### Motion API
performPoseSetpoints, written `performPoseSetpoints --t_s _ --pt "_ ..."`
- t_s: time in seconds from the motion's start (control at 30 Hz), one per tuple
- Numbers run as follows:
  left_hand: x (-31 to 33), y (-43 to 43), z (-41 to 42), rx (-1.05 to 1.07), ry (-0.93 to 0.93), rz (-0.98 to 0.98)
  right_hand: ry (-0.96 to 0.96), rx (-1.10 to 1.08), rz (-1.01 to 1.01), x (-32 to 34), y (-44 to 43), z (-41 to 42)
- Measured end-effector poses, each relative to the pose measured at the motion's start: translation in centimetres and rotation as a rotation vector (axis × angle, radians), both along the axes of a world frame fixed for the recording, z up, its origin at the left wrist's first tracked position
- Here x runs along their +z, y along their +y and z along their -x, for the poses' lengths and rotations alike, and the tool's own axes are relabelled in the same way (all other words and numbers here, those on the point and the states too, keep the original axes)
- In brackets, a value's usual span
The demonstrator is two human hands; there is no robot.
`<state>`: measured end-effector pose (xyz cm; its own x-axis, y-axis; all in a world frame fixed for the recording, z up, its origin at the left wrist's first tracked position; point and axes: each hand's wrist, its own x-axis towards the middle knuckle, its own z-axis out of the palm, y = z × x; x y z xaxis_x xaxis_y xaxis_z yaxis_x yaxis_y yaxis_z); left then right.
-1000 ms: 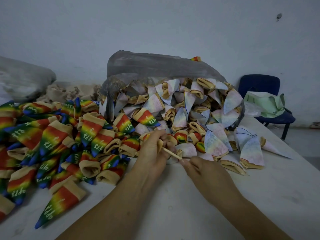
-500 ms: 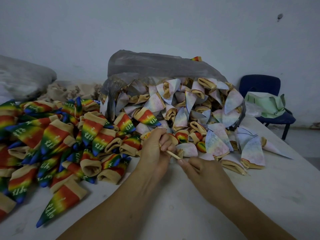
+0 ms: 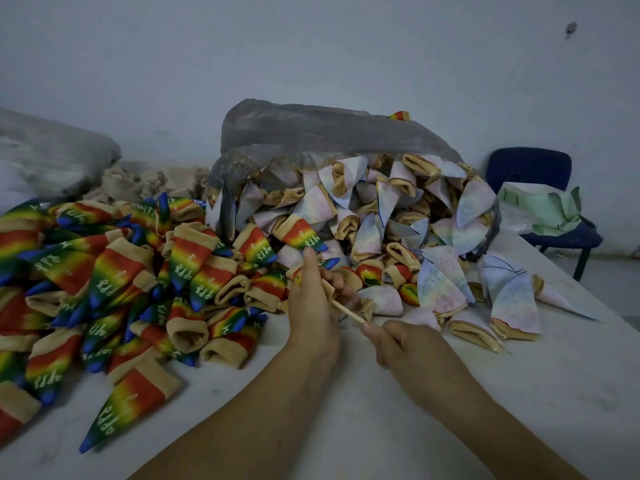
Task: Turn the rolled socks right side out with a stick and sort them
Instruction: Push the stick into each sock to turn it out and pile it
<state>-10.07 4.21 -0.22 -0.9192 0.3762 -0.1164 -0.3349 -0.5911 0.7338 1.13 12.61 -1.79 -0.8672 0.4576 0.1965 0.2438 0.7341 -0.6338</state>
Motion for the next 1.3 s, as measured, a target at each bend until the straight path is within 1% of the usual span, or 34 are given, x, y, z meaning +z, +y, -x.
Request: performPoseSetpoints --t_s 0.1,0.2,0.3,0.4,0.5,0.63,0.67,0.73,0.8,0.87,1.0,1.2,1.3 --pt "-0.1 -0.1 0.1 0.009 -0.007 -0.031 -0.022 0.012 0.005 -0.3 0.1 0.0" --pt "0.2 0.2 -0.2 0.022 0.014 -0.029 -0.014 -0.021 0.048 -0.3 -0.3 0.0" --pt "0.2 0.6 -0.4 0.012 0.039 -0.029 -0.029 -0.042 0.047 -0.2 -0.6 0.1" --pt "-0.2 1.0 -0.4 0.029 0.068 0.028 -0.033 -0.074 0.053 -0.3 -1.0 0.1" --pt "-0.5 1.3 -0.4 0.014 0.086 0.056 -0.005 -0.062 0.002 -0.5 -1.2 0.3" --pt "-0.5 1.5 -1.0 -0.076 0.109 0.077 0.034 -0.068 -0.178 -0.3 -0.9 0.4" --pt "-0.6 1.5 -1.1 -0.099 0.109 0.09 0.055 -0.075 -0.185 -0.3 -0.8 0.4" --pt "-0.9 1.4 -1.5 -0.152 0.122 0.123 0.086 -0.075 -0.143 -0.3 -0.8 0.4" --pt "-1.0 1.4 -1.7 -0.202 0.126 0.142 0.072 -0.074 -0.153 -0.2 -0.8 0.4" --pt "-0.9 1.3 -1.8 -0.224 0.127 0.142 0.054 -0.071 -0.146 -0.1 -0.7 0.3" --pt "-1.2 1.2 -1.7 -0.24 0.119 0.125 0.049 -0.034 -0.064 0.0 -0.2 0.1" --pt "-1.2 0.9 -1.1 -0.164 0.075 0.009 -0.002 0.044 -0.224 -0.1 1.4 -0.6" --pt "-1.1 0.9 -1.1 -0.14 0.096 0.04 -0.027 0.039 -0.304 0.3 2.2 -1.2"
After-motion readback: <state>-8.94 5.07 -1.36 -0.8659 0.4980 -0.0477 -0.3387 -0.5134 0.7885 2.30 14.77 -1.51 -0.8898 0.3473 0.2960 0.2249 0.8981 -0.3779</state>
